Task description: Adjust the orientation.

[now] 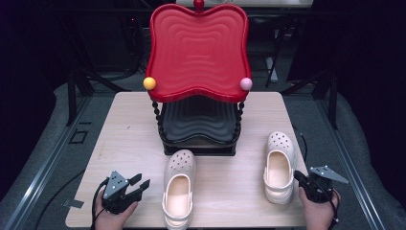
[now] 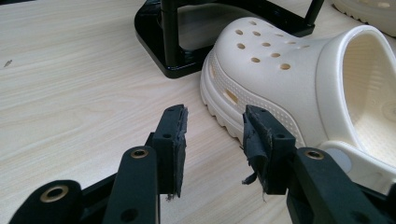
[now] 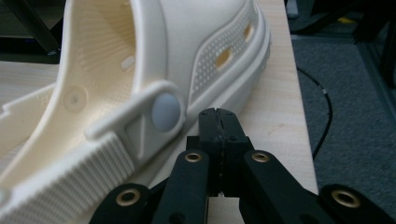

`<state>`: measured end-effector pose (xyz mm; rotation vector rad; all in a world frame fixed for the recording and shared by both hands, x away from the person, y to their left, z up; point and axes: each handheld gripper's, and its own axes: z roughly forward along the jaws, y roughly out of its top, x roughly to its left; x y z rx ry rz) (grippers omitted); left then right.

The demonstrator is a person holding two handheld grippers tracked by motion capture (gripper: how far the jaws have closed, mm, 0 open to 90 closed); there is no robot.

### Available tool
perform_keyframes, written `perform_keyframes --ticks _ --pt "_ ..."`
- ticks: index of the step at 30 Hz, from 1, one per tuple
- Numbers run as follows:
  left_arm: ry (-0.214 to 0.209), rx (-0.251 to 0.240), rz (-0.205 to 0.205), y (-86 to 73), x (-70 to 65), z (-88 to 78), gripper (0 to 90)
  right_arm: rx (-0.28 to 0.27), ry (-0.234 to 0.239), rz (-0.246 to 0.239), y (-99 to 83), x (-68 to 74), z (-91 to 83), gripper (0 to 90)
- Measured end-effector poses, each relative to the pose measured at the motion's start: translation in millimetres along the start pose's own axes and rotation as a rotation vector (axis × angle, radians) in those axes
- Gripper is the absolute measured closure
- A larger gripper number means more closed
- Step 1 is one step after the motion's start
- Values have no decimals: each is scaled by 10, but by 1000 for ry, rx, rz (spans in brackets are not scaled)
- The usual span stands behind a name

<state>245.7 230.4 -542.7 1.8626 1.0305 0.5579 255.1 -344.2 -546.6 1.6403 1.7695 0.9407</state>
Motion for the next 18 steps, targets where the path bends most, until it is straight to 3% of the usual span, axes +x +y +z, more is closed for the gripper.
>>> perform_keyframes --ticks 4,9,12,18 --pt "4 -5 -2 4 13 -12 591 17 21 16 -23 -27 53 900" --pt "3 -4 -4 1 23 -16 591 3 -6 -8 -3 -7 27 900" --pt "1 2 -7 -3 18 -6 591 -40 -26 -18 42 -8 -66 882" --pt "-2 7 -5 -8 5 19 591 -107 -22 -27 103 45 -166 814"
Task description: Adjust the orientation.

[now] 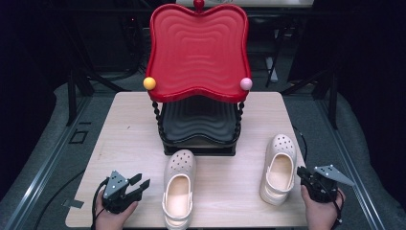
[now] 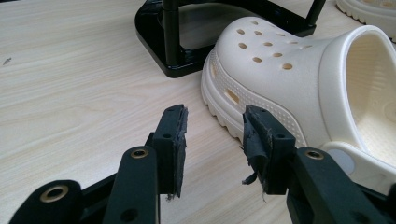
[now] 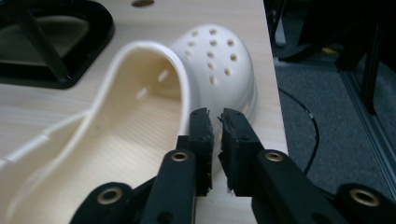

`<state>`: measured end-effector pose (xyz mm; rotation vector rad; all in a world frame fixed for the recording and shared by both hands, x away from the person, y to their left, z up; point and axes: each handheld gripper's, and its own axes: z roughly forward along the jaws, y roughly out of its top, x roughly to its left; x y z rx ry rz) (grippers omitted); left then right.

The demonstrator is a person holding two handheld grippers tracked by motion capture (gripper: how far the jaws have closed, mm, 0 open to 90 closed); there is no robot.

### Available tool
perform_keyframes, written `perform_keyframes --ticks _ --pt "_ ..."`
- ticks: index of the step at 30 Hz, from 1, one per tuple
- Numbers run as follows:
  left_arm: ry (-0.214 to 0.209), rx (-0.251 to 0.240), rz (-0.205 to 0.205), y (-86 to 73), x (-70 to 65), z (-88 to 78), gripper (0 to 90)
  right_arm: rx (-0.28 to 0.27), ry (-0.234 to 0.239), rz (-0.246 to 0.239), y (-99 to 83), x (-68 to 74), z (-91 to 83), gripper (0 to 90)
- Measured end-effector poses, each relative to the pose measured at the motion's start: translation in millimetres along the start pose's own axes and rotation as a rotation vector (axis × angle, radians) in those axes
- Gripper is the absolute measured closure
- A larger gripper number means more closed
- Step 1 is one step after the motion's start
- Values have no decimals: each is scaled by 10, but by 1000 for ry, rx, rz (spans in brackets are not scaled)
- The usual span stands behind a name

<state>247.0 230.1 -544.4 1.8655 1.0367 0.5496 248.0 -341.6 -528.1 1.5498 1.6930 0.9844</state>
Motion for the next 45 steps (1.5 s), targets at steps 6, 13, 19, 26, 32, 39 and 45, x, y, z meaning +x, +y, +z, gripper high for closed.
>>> perform_keyframes --ticks 6,13,19,26,32,39,45 --pt "3 1 -7 -1 -1 4 590 -33 4 -78 142 168 -18 693" --pt "8 -16 -20 1 20 -32 590 28 -30 -129 213 266 162 659" --pt "6 -15 -23 -7 22 -22 590 40 -82 -148 242 282 231 810" --pt "4 -7 -17 -9 -7 -1 590 24 -66 -134 222 250 210 844" --pt "2 -7 -19 -8 -2 -5 590 26 -22 -148 238 310 120 849" --pt "2 -8 -17 -9 -9 -6 590 16 30 -222 289 543 -7 851" --pt "-5 -8 -16 -11 -24 4 590 -1 125 -241 296 804 -114 854"
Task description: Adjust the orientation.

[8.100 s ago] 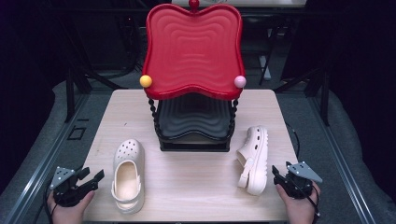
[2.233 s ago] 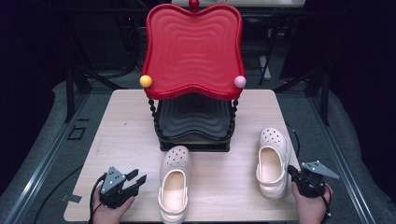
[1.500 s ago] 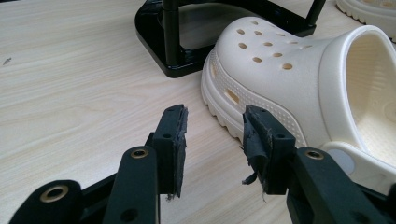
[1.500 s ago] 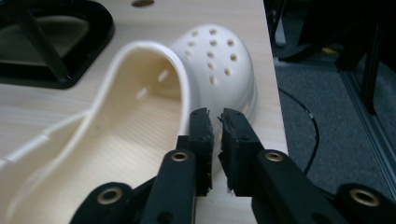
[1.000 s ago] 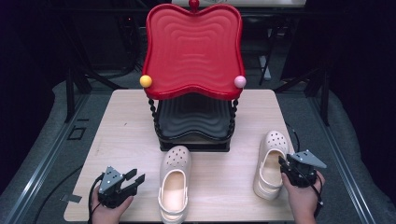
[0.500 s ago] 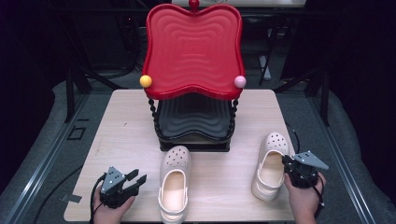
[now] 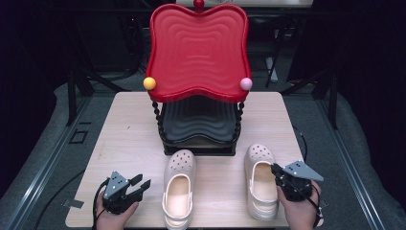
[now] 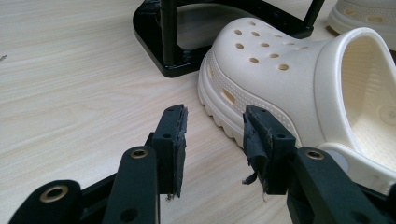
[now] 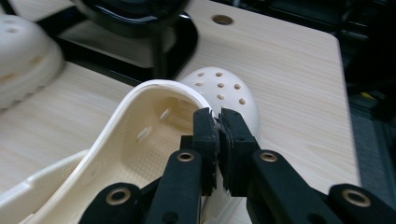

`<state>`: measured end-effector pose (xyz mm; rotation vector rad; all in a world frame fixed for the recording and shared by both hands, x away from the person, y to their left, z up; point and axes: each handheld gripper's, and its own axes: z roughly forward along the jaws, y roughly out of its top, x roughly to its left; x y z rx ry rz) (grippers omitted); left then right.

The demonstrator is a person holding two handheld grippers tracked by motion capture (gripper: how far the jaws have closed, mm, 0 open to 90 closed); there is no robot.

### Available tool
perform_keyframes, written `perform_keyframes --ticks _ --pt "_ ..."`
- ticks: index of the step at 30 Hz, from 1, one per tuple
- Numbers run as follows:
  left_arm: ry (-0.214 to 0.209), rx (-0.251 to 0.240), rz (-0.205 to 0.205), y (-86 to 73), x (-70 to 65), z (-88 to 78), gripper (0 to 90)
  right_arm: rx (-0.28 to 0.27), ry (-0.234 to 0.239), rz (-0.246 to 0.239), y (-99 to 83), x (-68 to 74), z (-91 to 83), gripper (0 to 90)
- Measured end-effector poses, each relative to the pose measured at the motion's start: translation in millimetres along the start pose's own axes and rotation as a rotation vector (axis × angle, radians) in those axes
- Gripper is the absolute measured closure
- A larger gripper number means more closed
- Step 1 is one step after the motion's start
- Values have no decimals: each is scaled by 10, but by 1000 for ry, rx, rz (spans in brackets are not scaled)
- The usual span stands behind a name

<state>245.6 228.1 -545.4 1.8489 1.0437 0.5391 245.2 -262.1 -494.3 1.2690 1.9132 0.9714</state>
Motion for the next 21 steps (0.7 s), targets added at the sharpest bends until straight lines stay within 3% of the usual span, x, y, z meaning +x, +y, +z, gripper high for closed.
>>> perform_keyframes --ticks 4,5,6,9,21 --pt "-3 1 4 0 -15 5 590 -25 51 -24 50 198 -13 853" --pt "-4 4 4 2 -15 3 590 -16 71 -43 74 298 -11 853" --pt "-4 1 4 0 -17 4 590 -16 71 -43 74 298 -11 853" --pt "-3 -2 5 1 -22 2 590 -18 107 -60 91 473 26 854" --pt "-23 2 27 16 -108 4 590 -11 190 -111 123 805 27 854"
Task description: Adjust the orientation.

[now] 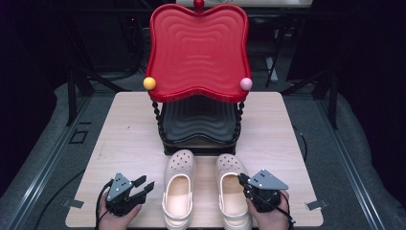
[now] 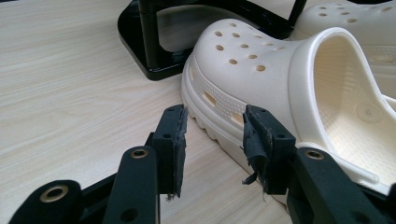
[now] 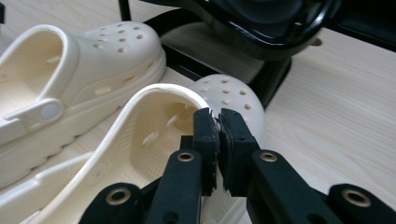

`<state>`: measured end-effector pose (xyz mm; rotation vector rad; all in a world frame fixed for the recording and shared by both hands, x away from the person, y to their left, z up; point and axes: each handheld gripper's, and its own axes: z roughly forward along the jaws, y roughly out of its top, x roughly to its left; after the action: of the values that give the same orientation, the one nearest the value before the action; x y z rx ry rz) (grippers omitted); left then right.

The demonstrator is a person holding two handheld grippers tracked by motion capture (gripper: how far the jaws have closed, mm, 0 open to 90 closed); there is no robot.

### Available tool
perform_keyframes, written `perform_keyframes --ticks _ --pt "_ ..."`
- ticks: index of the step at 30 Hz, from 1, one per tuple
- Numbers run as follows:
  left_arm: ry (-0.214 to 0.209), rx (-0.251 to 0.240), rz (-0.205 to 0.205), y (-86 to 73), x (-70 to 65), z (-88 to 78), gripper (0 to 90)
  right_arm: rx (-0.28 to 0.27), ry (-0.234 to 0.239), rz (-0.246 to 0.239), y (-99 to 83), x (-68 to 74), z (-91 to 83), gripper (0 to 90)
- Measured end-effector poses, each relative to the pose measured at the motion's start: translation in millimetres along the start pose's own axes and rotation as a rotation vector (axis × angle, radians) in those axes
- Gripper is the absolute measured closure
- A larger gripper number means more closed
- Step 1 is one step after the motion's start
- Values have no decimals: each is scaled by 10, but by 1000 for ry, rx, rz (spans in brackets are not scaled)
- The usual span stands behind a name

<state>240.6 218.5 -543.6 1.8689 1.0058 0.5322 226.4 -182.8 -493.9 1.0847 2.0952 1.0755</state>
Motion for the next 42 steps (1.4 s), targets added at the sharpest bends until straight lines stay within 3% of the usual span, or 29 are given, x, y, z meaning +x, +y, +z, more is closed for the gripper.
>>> perform_keyframes --ticks 9,18,25,27,31,35,42 --pt "-17 3 11 -2 -40 21 590 -3 38 -11 75 145 171 854" --pt "-19 5 15 -1 -53 26 591 -14 87 14 110 269 378 853" --pt "-30 -2 20 -3 -73 37 592 -3 100 26 13 269 448 847" --pt "-31 -6 25 0 -88 39 597 -3 116 51 3 238 448 843" --pt "-26 2 35 5 -97 38 598 -4 100 29 0 260 445 834" --pt "-30 6 33 0 -84 46 599 2 104 28 -1 250 436 770" --pt "-36 8 -14 20 -66 35 597 -17 117 66 -21 229 380 636"
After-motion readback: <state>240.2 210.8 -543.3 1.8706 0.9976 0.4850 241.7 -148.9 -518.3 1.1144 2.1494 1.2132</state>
